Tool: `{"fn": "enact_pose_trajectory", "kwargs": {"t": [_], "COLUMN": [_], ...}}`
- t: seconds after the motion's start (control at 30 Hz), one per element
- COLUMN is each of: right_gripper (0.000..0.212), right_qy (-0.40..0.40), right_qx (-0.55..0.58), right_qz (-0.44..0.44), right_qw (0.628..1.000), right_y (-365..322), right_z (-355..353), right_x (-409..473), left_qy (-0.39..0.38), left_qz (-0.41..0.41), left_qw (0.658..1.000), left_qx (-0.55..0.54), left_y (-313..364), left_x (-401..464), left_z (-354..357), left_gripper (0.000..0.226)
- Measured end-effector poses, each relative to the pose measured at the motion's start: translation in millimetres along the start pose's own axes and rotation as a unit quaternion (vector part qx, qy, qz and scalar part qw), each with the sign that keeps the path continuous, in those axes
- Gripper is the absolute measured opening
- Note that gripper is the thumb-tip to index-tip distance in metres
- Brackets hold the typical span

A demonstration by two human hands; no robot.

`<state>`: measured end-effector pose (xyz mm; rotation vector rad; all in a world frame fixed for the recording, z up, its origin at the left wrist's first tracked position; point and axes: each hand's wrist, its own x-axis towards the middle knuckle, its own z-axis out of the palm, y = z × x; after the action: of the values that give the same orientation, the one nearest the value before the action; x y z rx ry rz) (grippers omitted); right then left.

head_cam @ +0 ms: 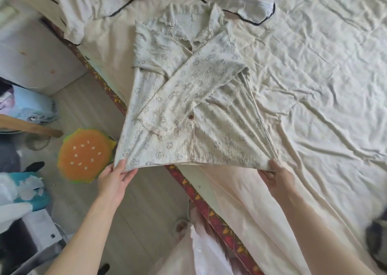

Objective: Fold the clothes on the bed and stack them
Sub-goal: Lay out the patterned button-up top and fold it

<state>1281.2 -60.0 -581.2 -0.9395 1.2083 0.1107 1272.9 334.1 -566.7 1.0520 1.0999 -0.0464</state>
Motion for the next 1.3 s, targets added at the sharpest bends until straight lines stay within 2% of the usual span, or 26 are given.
{"fn": "enact_pose_trajectory", "kwargs": {"t": [0.1,0.3,0.4,0.5,0.7,0.9,1.0,1.1,1.2,1.3], "right_gripper": [0.003,0.003,0.01,0.01,0.004,0.014,0.014,0.017,0.016,0.016], "right_qy": [0.02,0.056,0.063,0.043,-0.018,-0.081,-0.083,-0.117,-0.097,-0.11], "right_qx": [0.016,0.029,-0.018,-0.044,0.054,0.103,0.123,0.159,0.203,0.228], "right_qz": [-0.013,-0.008,-0.011,-0.03,-0.044,-0.054,-0.054,-0.037,-0.046,-0.025], "right_qw": [1.0,0.998,0.998,0.998,0.997,0.99,0.987,0.98,0.973,0.967], "right_y": [1.0,14.1,21.2,18.5,-13.3,-62.7,-86.4,-112.1,-135.2,-156.2], "right_z": [-18.1,-77.7,-99.7,-98.5,-51.8,9.7,48.7,98.1,140.9,189.0], "right_x": [-26.0,-72.4,-91.7,-98.4,-85.9,-55.4,-35.9,-5.7,27.6,62.0], "left_qy": [0.0,0.026,0.051,0.041,0.01,0.009,0.029,0.045,0.07,0.06], "left_qz": [0.005,-0.033,-0.044,-0.031,0.026,0.099,0.12,0.145,0.157,0.153], "left_qw": [1.0,0.999,0.998,0.998,0.999,0.995,0.992,0.988,0.984,0.986], "left_qx": [-0.003,0.0,0.021,0.04,0.02,0.02,0.021,0.026,0.035,0.035], "left_y": [-3.6,-27.9,-35.4,-29.3,15.0,72.2,98.2,121.7,138.3,151.3], "left_x": [-24.6,-81.0,-99.3,-106.8,-96.7,-63.5,-30.2,9.0,52.0,96.5], "left_z": [-19.2,-63.9,-77.5,-75.3,-31.6,28.8,64.0,102.5,138.2,175.9], "left_gripper": [0.006,0.005,0.024,0.021,0.016,0.019,0.026,0.017,0.016,0.014]}}
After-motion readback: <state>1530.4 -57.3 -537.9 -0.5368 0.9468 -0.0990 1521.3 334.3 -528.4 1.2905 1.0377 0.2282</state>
